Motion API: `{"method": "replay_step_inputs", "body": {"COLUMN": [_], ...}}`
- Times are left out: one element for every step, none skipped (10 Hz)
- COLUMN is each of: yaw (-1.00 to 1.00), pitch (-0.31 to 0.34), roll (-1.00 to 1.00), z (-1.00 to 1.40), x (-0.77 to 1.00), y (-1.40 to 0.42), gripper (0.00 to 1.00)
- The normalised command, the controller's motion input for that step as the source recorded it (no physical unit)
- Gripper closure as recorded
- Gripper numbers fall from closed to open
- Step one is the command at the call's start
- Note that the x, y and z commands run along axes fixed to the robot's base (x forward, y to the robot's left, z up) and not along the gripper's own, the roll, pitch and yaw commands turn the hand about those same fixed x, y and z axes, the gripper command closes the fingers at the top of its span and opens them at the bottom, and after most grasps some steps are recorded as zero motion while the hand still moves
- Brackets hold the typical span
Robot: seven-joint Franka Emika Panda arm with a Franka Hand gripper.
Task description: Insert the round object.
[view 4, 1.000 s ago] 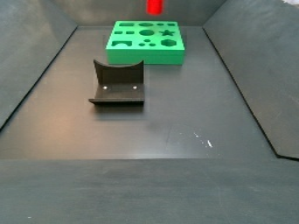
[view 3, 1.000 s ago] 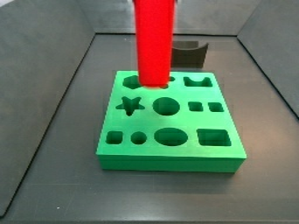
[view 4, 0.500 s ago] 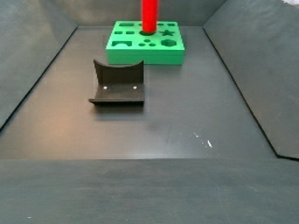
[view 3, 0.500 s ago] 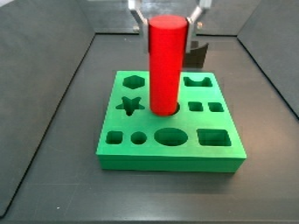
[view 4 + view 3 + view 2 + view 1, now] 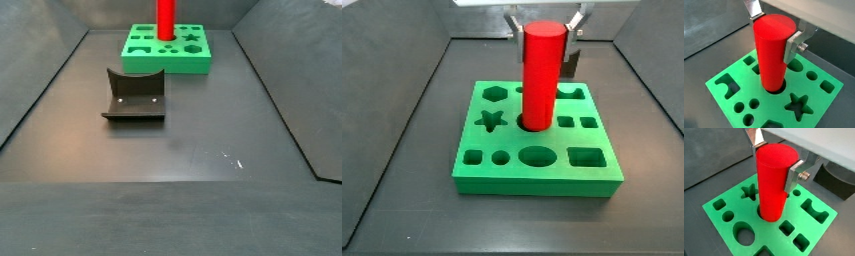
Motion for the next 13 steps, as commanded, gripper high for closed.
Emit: {"method": "replay_step_inputs", "body": {"yaw": [0.0, 0.0, 0.0, 0.0, 0.03, 0.07, 0.07, 0.09, 0.02, 0.0, 0.0, 0.0, 0.0], "pitch": [0.0, 0.0, 0.0, 0.01, 0.024, 0.003, 0.003, 0.007, 0.0, 0.0, 0.0, 0.0, -0.059], "roll": [0.0, -0.02, -0.03, 0.0, 0.09, 0.12, 0.13, 0.1, 0.03, 0.02, 0.01, -0.06, 0.0], "z": [-0.19, -0.13, -0.13, -0.3, -0.35, -0.37, -0.34, -0.3, -0.23, -0.24, -0.27, -0.04, 0.0], "x": [-0.23, -0.08, 0.0, 0.15, 0.22, 0.19, 0.17, 0.15, 0.06, 0.01, 0.0, 0.0, -0.03], "y": [0.0, -0.13, -0.15, 0.0, 0.0, 0.02, 0.07, 0.06, 0.02, 0.04, 0.04, 0.0, 0.0], "gripper": [1.0, 1.0, 1.0, 1.0, 1.0, 1.0, 1.0, 1.0, 1.0, 1.0, 1.0, 1.0, 1.0]}}
